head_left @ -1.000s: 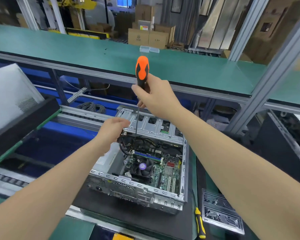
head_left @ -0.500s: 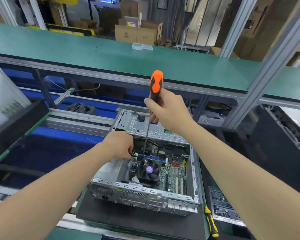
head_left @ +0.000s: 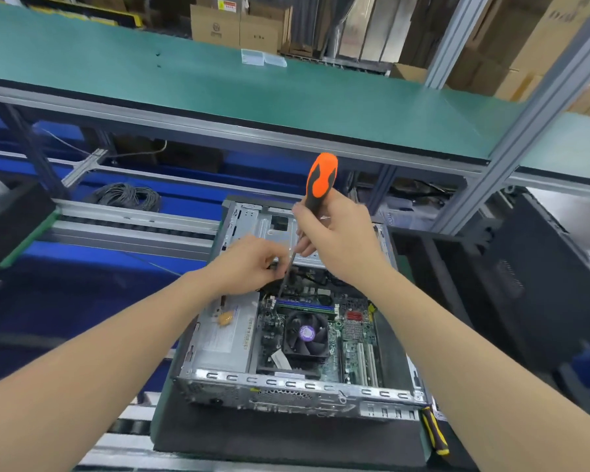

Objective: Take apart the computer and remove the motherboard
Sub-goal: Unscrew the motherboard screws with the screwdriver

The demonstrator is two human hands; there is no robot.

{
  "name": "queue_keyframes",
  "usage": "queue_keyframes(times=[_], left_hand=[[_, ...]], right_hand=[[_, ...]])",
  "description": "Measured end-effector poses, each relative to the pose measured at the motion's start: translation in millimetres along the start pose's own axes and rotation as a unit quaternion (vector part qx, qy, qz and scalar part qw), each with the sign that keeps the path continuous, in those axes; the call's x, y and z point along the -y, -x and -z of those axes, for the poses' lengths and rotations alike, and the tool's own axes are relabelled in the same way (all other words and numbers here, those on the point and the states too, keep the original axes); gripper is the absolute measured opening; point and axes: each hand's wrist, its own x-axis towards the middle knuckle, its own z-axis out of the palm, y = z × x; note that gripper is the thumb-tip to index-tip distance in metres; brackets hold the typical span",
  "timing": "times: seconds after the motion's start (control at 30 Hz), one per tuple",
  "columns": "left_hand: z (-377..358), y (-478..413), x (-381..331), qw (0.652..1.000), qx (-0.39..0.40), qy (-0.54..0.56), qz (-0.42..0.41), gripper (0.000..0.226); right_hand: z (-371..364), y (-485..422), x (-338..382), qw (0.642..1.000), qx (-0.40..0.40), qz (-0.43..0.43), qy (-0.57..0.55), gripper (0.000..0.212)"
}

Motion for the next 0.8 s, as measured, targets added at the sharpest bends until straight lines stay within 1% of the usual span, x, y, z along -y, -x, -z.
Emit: queue_keyframes(times=[0.1, 0.27, 0.37, 0.53, 0.67, 0.8], left_hand=[[4, 4, 5, 0.999, 0.005, 0.041, 0.031, 0.028], [5, 3, -1, 0.998, 0.024, 0.038, 0.037, 0.029], [4, 2, -4, 0.999, 0.036, 0.020, 0.030, 0.030], [6, -7, -5, 0.997, 0.056, 0.034, 0.049, 0.027], [8, -10, -5, 0.995, 0.082, 0.034, 0.040, 0.028], [8, -12, -1, 0.994, 0.092, 0.056, 0.027, 0.034]], right_hand=[[-5, 3, -8, 1.000, -0.014, 0.001, -0.003, 0.019], [-6, 4, -12, 0.998, -0.044, 0.030, 0.029, 0.018], [-3, 4, -17, 0.998, -0.053, 0.016, 0.017, 0.018], [5, 4, -19, 0.999, -0.046, -0.018, -0.005, 0.018], [11, -3, -5, 0.995, -0.095, 0.010, -0.033, 0.022], [7, -9, 6, 0.994, -0.093, 0.038, -0.036, 0.020]])
